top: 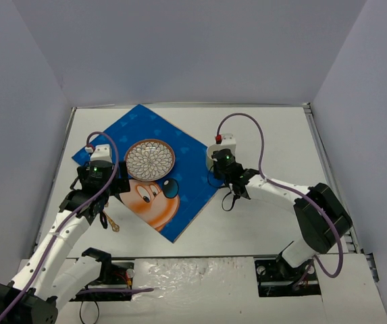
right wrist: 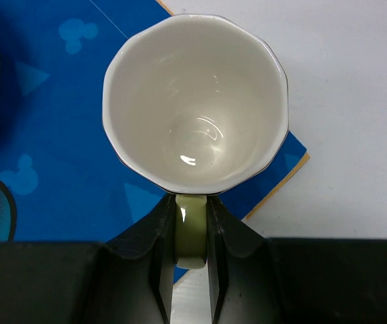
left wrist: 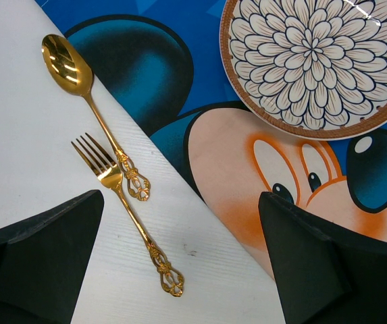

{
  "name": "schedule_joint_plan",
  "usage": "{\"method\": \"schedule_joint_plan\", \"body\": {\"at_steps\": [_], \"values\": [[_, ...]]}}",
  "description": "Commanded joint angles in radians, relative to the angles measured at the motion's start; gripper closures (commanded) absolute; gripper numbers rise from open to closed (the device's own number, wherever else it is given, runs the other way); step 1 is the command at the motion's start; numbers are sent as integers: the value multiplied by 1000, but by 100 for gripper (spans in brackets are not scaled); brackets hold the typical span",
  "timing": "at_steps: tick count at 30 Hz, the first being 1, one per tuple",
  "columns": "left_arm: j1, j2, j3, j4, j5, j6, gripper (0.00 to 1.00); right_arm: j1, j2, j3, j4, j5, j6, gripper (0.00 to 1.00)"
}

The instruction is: Set the dinner table for one person

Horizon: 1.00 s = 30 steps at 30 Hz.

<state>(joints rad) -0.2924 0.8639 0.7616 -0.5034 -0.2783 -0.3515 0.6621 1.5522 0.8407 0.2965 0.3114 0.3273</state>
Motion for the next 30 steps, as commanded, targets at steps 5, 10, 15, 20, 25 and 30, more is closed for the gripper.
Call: {"method": "schedule_joint_plan", "body": {"at_steps": [5,10,15,20,25,30], "values": [[7,-9,26,43,-15,-15,3,11,-49,-76,151,51,72,90],[7,-9,25,28,-18,-32,3,16,-153,-82,63,43,73,41],[9,-8,26,-31,-79,-122,3,15,-267,-10,-66,47,36,13],[30,24,20,-79,-129,-222,3,1,-349,101,-188,21,-28,1],[152,70,-21,-68,-78,-326,3,-18,-389,152,-235,-39,-63,0],[258,138,-81,-29,-23,-425,3,-39,-424,136,-252,-122,-80,1]]}}
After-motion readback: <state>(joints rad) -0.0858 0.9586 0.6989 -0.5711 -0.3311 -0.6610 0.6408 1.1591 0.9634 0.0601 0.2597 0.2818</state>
